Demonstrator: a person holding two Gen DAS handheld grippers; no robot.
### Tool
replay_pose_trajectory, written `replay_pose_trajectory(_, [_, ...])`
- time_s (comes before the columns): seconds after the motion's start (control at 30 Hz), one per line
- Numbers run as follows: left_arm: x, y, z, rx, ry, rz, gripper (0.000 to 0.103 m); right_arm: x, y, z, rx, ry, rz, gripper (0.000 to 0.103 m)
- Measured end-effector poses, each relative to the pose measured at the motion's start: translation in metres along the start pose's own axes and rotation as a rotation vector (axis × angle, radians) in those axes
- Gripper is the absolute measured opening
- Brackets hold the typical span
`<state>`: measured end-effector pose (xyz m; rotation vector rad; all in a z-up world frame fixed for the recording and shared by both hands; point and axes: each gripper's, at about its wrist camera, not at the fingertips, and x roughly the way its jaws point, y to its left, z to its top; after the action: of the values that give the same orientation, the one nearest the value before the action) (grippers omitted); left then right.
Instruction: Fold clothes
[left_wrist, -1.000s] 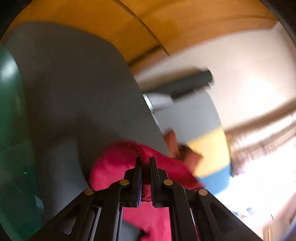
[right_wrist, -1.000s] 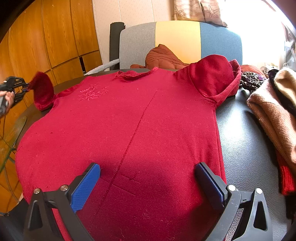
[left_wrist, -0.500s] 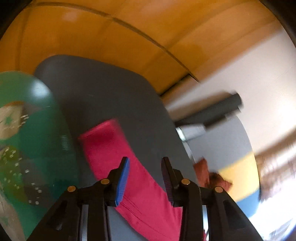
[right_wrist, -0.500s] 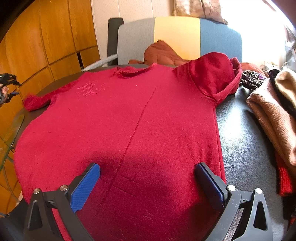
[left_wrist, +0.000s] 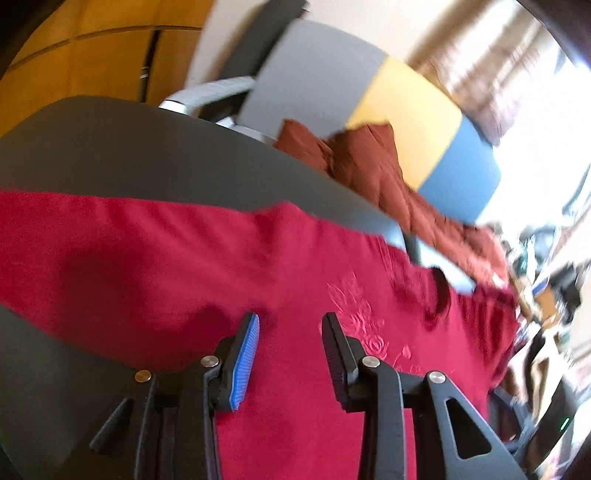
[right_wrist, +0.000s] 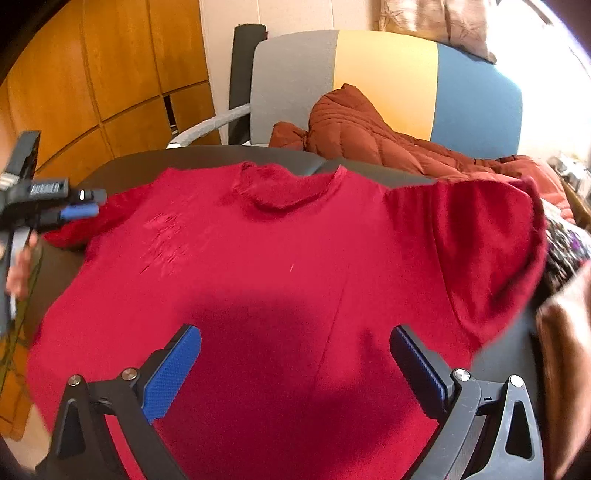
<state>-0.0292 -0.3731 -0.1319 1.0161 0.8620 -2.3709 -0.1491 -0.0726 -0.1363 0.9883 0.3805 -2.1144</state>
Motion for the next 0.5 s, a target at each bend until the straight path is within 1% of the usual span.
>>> replay_pose_trajectory(0.07, [0.021,-0.011,0.0,0.035,0.012,0.035,0.035,0.021,-0.006,0.011,0.006,0.023,-0.018,0.103])
replay_pose_trajectory(0.13, [0.035,-0.01,-0.003,0.048,0.01,0.07,0.034,0.039,-0.011,0.016,0.027,0.053,-0.044,0.103])
replay_pose_trajectory(0.17, [0.039,-0.009,-0.005,0.063,-0.001,0.089,0.034,0.048,-0.014,0.018,0.045,0.07,-0.053,0.103])
replay_pose_trajectory(0.2, [0.039,-0.011,-0.007,0.1,-0.029,0.109,0.034,0.053,-0.016,0.021,0.067,0.077,-0.054,0.103])
replay_pose_trajectory(0.23, [0.04,-0.013,-0.008,0.13,-0.05,0.127,0.034,0.055,-0.016,0.024,0.082,0.071,-0.054,0.103])
replay_pose_trajectory(0.3, [0.046,-0.016,-0.004,0.155,-0.06,0.155,0.034,0.061,-0.012,0.028,0.091,0.071,-0.07,0.103])
replay_pose_trajectory(0.4, [0.061,-0.008,0.012,0.144,-0.07,0.163,0.034,0.07,-0.006,0.037,0.095,0.074,-0.085,0.103])
replay_pose_trajectory(0.5, [0.065,-0.003,0.023,0.143,-0.077,0.167,0.035,0.076,-0.002,0.046,0.1,0.081,-0.097,0.103])
